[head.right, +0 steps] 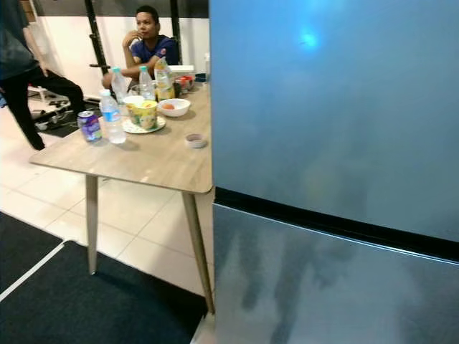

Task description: Restocking fridge

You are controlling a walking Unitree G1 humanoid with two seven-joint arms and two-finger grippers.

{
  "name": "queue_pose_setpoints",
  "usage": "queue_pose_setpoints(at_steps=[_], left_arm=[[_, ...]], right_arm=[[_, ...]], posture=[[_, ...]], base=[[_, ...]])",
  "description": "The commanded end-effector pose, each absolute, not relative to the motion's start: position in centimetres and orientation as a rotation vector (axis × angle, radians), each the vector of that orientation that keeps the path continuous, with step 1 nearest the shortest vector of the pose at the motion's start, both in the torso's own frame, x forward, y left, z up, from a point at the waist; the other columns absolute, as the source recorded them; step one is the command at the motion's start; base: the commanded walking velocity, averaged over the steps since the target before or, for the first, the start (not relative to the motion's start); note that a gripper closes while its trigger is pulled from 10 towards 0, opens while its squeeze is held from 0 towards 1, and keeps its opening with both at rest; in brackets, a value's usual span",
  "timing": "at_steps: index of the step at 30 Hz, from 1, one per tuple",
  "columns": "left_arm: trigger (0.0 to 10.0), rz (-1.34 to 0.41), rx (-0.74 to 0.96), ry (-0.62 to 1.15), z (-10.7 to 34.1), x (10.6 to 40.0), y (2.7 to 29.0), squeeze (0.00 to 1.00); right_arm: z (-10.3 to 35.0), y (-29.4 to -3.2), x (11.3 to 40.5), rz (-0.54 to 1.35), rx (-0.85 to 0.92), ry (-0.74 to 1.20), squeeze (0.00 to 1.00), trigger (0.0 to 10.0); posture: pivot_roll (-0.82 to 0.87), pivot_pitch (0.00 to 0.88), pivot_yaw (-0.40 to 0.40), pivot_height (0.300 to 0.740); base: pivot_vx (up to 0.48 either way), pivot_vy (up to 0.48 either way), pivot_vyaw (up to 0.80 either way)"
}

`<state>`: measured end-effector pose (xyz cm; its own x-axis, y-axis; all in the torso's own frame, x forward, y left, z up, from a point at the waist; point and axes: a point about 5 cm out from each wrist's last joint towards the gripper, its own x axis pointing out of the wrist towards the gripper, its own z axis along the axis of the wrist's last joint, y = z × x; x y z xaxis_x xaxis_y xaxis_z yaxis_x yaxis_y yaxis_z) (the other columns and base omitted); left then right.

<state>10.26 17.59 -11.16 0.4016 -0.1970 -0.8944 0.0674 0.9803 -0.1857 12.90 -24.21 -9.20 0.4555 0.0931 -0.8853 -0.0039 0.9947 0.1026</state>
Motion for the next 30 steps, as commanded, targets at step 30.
queue_pose_setpoints(at_steps=[30], left_arm=[[10.0, -0.166, -0.164, 1.163, -11.3, 9.85, 17.23, 0.0]], right_arm=[[-9.47, -23.74, 12.35, 0.069, 0.121, 1.11, 0.0, 10.0]], posture=[[-0.1, 0.0, -0.002, 0.74]], base=[[0.0, 0.0, 0.77]])
